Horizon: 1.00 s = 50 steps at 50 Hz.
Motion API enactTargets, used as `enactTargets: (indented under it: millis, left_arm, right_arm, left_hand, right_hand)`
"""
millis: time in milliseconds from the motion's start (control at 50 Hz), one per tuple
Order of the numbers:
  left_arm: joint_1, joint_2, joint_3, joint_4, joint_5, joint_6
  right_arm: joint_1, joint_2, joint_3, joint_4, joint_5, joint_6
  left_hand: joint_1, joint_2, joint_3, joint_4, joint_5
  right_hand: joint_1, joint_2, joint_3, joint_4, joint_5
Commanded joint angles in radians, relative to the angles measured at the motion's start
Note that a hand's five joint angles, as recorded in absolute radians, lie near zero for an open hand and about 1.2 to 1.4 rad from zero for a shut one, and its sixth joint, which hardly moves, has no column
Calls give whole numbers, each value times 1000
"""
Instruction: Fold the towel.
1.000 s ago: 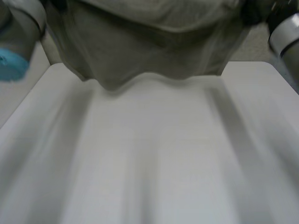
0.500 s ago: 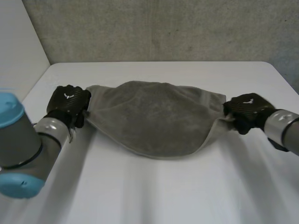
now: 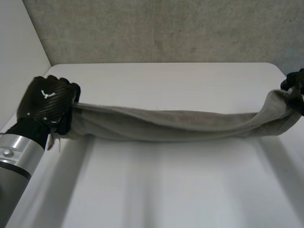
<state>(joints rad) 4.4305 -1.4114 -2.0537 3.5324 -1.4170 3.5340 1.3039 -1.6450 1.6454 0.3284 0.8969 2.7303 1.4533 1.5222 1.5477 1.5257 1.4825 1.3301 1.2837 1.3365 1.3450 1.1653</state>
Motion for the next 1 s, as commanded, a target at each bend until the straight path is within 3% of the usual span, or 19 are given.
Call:
enactTargets:
  millis: [20, 180, 280, 440, 620, 680, 700, 720, 740, 760, 780, 800, 840, 1000]
  left_arm:
    - [-3, -159, 50, 51, 24, 2]
    - [-16, -436, 260, 63, 18, 62]
    - [-31, -634, 452, 63, 7, 140]
    - [-51, -816, 647, 48, 6, 145]
    - [-68, -945, 796, -12, -34, 149]
    - [-69, -980, 842, -39, -51, 149]
    - [-69, -997, 860, -55, -54, 149]
    - [-69, -1009, 874, -75, -54, 151]
    - [-69, -1009, 874, -75, -54, 151]
    - [-71, -1018, 885, -93, -60, 152]
    - [-71, -1018, 885, -93, -60, 152]
    - [-75, -1021, 892, -110, -65, 158]
    - [-80, -1025, 900, -118, -72, 168]
    - [-88, -1003, 920, -128, -132, 187]
  right_arm:
    - [9, 116, -1, -17, 5, 3]
    - [52, 313, -78, -75, 50, 74]
    - [123, 465, -191, -133, 149, 176]
    - [178, 602, -309, -226, 279, 239]
    - [224, 700, -388, -259, 364, 273]
    - [247, 728, -408, -270, 393, 267]
    - [256, 740, -417, -272, 399, 266]
    - [261, 752, -424, -272, 402, 263]
    - [261, 752, -424, -272, 402, 263]
    - [265, 761, -430, -272, 410, 263]
    - [265, 761, -431, -272, 410, 263]
    - [267, 767, -434, -272, 410, 263]
    - [265, 768, -437, -272, 409, 263]
    - [264, 740, -437, -307, 450, 261]
  left_hand:
    - [-57, -126, -151, -129, -261]
    - [-57, -126, -151, -129, -261]
    - [-57, -126, -151, -129, -261]
    - [-57, -126, -151, -129, -261]
    - [-57, -126, -151, -129, -261]
    - [-156, -225, -251, -229, -360]
    - [-322, -391, -417, -395, -526]
    - [-644, -712, -738, -716, -847]
    - [-647, -716, -741, -719, -850]
    - [-1010, -1079, -1104, -1082, -1214]
    - [-1014, -1083, -1108, -1086, -1217]
    - [-1255, -1324, -1349, -1327, -1459]
    - [-1279, -1348, -1373, -1351, -1482]
    - [-1279, -1348, -1373, -1351, -1482]
  right_hand:
    - [66, 113, 60, 51, 56]
    - [66, 113, 60, 51, 56]
    - [66, 113, 60, 51, 56]
    - [66, 113, 60, 51, 56]
    - [66, 113, 60, 51, 56]
    - [66, 113, 60, 51, 56]
    - [-49, -3, -55, -64, -59]
    - [-446, -399, -452, -460, -455]
    - [-449, -403, -456, -464, -459]
    - [-792, -746, -799, -807, -802]
    - [-796, -750, -802, -811, -806]
    - [-985, -938, -991, -1000, -995]
    - [-1156, -1109, -1162, -1170, -1165]
    - [-1156, -1109, -1162, -1170, -1165]
